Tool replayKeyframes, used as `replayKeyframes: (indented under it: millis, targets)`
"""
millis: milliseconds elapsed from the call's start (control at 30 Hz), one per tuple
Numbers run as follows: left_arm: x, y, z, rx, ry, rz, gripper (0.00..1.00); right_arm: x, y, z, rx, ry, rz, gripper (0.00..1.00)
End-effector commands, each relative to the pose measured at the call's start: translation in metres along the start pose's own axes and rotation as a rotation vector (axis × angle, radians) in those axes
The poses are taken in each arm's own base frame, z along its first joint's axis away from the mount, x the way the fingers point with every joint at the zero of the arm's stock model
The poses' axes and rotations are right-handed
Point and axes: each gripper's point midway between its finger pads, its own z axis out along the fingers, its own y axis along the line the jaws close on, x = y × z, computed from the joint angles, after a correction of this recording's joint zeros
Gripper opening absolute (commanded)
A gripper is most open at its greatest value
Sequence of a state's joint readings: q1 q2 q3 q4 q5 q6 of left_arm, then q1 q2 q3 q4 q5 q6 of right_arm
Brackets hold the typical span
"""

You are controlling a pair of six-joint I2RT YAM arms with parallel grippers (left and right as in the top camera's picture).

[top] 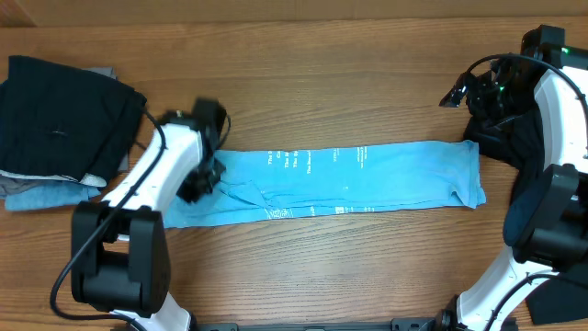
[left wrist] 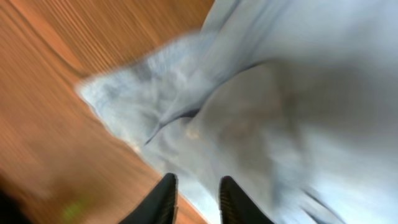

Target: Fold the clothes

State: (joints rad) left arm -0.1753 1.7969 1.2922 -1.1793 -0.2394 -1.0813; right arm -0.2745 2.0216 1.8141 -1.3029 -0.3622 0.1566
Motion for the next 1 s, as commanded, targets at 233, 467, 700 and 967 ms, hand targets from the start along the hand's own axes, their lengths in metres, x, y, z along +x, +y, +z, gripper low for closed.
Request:
replayKeyframes:
  millis: [233,467,700,967]
  targets:
    - [-0.096,0.036,-0.118,0.110,-0.195,-0.107,1.00,-0.005,0.007,-0.014,-0.016,-0.042,-0.020,1.00]
    - [-0.098,0.038,-0.117,0.108,-0.193,-0.116,1.00,-0.005,0.007,-0.014,-0.016,-0.042,-0.020,1.00]
    - [-0.098,0.038,-0.116,0.106,-0.193,-0.115,1.00,-0.005,0.007,-0.014,-0.016,-0.042,-0.020,1.00]
    - [-0.098,0.038,-0.116,0.106,-0.193,-0.115,1.00,0.005,-0.054,-0.020,0.329,-0.024,0.009,0.96]
